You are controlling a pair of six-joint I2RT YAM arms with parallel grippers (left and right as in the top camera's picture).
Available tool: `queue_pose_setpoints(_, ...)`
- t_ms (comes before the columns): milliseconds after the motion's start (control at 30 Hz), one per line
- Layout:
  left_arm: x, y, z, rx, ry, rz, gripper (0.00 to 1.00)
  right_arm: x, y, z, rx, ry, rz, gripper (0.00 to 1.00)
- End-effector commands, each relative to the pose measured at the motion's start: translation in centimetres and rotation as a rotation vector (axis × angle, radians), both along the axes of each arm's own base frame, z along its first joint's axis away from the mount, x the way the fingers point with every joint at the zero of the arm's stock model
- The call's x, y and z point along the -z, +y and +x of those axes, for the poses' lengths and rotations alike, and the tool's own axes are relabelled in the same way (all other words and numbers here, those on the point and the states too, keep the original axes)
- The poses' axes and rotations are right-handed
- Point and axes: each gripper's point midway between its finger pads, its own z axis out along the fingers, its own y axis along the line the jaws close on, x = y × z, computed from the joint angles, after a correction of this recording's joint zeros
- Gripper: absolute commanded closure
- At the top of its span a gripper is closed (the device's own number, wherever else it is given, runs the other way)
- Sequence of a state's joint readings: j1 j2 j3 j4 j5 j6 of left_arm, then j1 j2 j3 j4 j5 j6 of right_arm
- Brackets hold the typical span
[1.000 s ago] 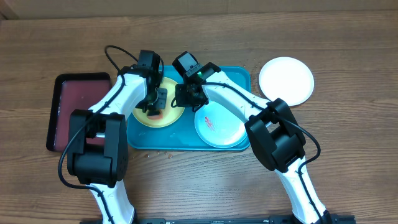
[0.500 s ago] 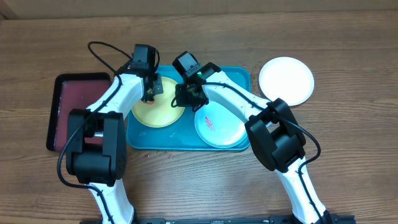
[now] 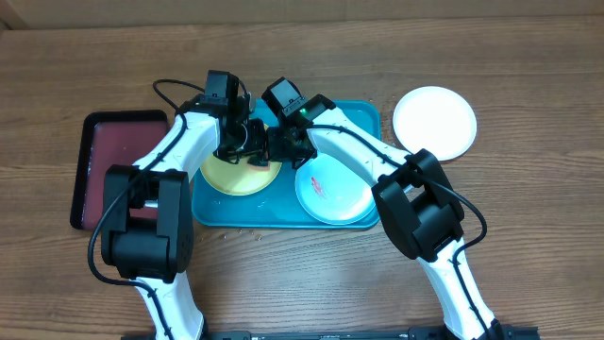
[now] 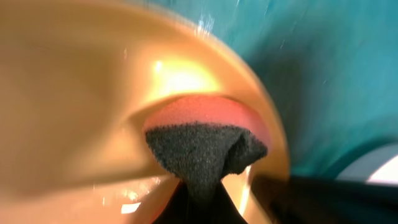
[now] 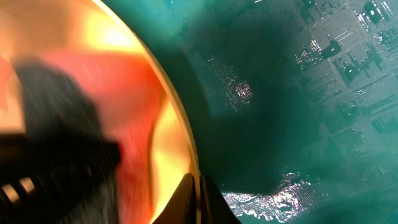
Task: Clean dirty plates on tray and stack at the side
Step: 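Hold the yellow plate with the right gripper and scrub it with the sponge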
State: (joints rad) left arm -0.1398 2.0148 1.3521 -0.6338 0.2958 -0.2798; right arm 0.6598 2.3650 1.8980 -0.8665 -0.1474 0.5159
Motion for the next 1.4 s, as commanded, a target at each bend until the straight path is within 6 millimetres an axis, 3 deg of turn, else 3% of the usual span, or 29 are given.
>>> queue_pose_setpoints(0, 1.3, 1.0, -1.4, 0.079, 0.043, 0.063, 0.96, 2.4, -2.2, -0.4, 0.007, 0.022, -0.093, 0.96)
queue_pose_setpoints(133, 2.1, 6.3, -2.3, 0.027, 0.089, 0.349, 0.96, 2.4, -2.2, -0.4, 0.007, 0.023, -0.094, 0.96)
queue_pose_setpoints(267, 1.1, 12.3, -2.5, -0.108, 0.089, 0.676, 0.96, 2.4, -2.2, -0.4, 0.007, 0.023, -0.094, 0.96)
queue_pose_setpoints(367, -0.4, 14.8, -1.9, -0.157, 0.055, 0.833, 0.96, 2.4, -2.2, -0.4, 0.007, 0.022, -0.094, 0.96)
queue_pose_setpoints(500, -2.3, 16.1, -0.7, -0.197, 0.004, 0.923, 0.96, 2.4, -2.4, -0.2, 0.011, 0.013, -0.105, 0.96)
queue_pose_setpoints(667, -2.1, 12.8, 1.7, -0.187, -0.054, 0.705, 0.96, 2.3, -2.3, 0.0, 0.012, 0.003, -0.101, 0.96)
queue_pose_setpoints(833, -1.2, 4.7, 3.0, -0.036, -0.080, 0.254, 0.96, 2.3, -2.3, 0.0, 0.012, 0.003, -0.101, 0.96)
queue_pose_setpoints(900, -1.6, 2.7, 3.2, -0.002, -0.092, 0.141, 0.96, 2.3, -2.3, 0.0, 0.012, 0.003, -0.101, 0.96)
queue_pose_setpoints(1167, -0.8, 2.2, 2.0, -0.058, -0.027, 0.096, 0.96, 2.3, -2.3, 0.0, 0.012, 0.006, -0.104, 0.96)
queue_pose_setpoints(1367, -1.3, -1.1, 0.9, 0.003, 0.014, -0.087, 0.96, 2.3, -2.3, 0.0, 0.012, 0.002, -0.101, 0.96)
